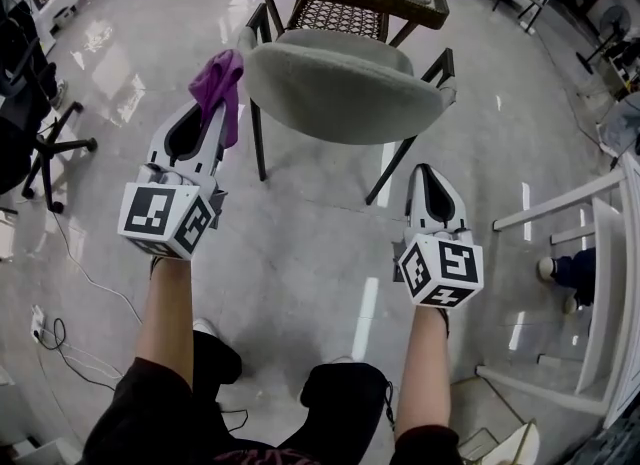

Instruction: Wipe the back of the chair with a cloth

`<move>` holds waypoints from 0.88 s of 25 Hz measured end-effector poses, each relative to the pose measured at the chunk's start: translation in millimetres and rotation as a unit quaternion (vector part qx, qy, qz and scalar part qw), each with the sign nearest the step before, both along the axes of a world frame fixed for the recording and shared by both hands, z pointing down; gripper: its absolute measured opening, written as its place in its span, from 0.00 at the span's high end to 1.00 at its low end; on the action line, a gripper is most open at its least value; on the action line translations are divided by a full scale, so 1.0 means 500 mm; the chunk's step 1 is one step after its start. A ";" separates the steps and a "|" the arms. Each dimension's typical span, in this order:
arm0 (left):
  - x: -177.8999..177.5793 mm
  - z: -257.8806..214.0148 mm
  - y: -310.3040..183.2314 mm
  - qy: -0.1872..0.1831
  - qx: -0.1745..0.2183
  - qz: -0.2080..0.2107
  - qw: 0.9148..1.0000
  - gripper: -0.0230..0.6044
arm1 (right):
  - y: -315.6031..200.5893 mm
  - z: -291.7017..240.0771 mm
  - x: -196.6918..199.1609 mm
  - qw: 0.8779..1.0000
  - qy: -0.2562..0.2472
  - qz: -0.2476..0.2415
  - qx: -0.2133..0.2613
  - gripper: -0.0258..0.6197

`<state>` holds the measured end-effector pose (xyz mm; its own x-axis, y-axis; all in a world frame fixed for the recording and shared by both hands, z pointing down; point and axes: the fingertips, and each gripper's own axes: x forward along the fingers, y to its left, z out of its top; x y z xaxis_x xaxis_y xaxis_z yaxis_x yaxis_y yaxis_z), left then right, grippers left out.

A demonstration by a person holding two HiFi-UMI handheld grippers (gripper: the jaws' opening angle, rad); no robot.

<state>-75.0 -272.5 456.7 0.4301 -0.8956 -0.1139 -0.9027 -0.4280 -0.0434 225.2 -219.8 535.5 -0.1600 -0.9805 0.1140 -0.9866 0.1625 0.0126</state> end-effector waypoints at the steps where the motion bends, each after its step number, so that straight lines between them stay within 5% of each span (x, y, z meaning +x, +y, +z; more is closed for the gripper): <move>1: 0.007 0.002 -0.004 0.003 -0.001 0.001 1.000 0.84 | 0.001 0.001 0.002 1.000 0.003 -0.001 0.003 0.92; 8: 0.113 -0.004 -0.019 0.003 0.003 0.024 1.000 0.84 | 0.018 0.013 0.059 1.000 0.008 0.003 -0.001 0.92; 13: 0.250 -0.005 0.009 -0.029 0.019 0.071 0.997 0.84 | 0.026 0.022 0.110 1.000 0.004 0.013 -0.004 0.92; 22: 0.407 0.008 0.045 -0.025 0.031 0.154 0.987 0.84 | 0.057 0.043 0.158 0.999 0.020 0.030 -0.011 0.92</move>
